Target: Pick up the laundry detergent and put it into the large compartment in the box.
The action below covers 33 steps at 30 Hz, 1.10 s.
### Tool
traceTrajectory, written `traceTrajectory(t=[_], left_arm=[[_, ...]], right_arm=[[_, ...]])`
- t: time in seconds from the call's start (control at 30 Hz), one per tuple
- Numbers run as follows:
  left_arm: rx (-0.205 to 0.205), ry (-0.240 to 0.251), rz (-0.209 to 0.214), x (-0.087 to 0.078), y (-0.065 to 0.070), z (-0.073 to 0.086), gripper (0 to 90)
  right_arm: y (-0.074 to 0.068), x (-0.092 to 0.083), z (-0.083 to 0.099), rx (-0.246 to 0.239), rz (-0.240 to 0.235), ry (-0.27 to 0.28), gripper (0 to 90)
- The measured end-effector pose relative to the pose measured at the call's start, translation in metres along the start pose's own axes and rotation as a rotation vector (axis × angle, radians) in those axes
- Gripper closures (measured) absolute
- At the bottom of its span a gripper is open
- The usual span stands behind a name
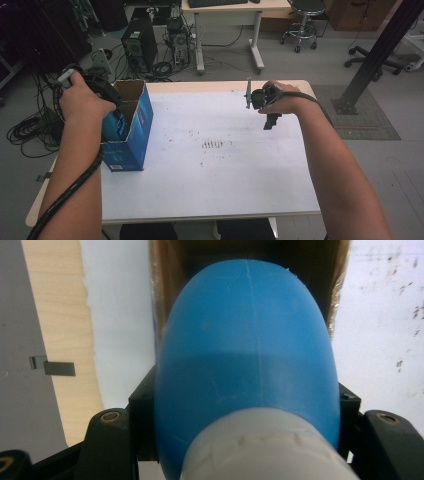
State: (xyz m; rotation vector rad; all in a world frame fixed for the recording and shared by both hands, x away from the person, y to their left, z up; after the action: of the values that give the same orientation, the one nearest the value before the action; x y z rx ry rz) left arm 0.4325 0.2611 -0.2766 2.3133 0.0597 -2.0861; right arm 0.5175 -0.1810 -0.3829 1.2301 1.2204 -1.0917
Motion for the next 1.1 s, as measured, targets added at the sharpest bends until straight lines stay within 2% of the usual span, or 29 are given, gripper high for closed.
traceTrajectory(t=[0.67,1.1], left_arm=[[0.011,0.0,-0.004,0.028,-0.002,0.001,38.2],[0.016,0.006,-0.003,0.038,0.0,0.002,38.1]], right_arm=[[0.0,0.005,-0.003,-0.005,-0.002,-0.003,6.3],[-0.001,0.003,0.001,0.005,0.003,0.001,6.3]])
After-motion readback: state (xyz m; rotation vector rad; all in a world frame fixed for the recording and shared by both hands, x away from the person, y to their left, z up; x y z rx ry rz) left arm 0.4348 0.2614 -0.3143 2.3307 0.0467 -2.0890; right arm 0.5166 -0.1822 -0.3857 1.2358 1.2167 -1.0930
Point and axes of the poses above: each handheld gripper's, and its own axes: x roughly forward along the jaws, z roughly out of its underside, y roughly to its right, the point moved 5 cm from there along x, roughly forward along the jaws, and after that the axes turned 4 degrees about y, right-handed, at the moved point
